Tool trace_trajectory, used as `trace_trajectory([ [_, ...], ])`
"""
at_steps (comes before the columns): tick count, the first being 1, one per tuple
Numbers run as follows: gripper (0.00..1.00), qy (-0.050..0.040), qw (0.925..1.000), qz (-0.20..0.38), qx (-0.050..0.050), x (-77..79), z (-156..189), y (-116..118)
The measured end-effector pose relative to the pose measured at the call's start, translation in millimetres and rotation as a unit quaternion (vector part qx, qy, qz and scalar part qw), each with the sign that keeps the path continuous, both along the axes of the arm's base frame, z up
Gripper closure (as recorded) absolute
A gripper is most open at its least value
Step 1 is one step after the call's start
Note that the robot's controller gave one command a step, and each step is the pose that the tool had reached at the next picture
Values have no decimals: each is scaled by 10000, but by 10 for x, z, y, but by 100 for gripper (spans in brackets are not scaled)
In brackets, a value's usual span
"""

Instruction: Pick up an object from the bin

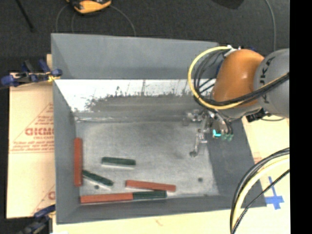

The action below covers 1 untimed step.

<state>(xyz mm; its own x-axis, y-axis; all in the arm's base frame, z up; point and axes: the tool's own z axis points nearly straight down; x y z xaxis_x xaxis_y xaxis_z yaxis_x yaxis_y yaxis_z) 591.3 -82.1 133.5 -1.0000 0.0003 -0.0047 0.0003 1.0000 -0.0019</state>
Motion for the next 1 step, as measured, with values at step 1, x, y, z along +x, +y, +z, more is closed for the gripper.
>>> trace_trajectory([
  [1,0,0,10000,4,0,0,0,0],
])
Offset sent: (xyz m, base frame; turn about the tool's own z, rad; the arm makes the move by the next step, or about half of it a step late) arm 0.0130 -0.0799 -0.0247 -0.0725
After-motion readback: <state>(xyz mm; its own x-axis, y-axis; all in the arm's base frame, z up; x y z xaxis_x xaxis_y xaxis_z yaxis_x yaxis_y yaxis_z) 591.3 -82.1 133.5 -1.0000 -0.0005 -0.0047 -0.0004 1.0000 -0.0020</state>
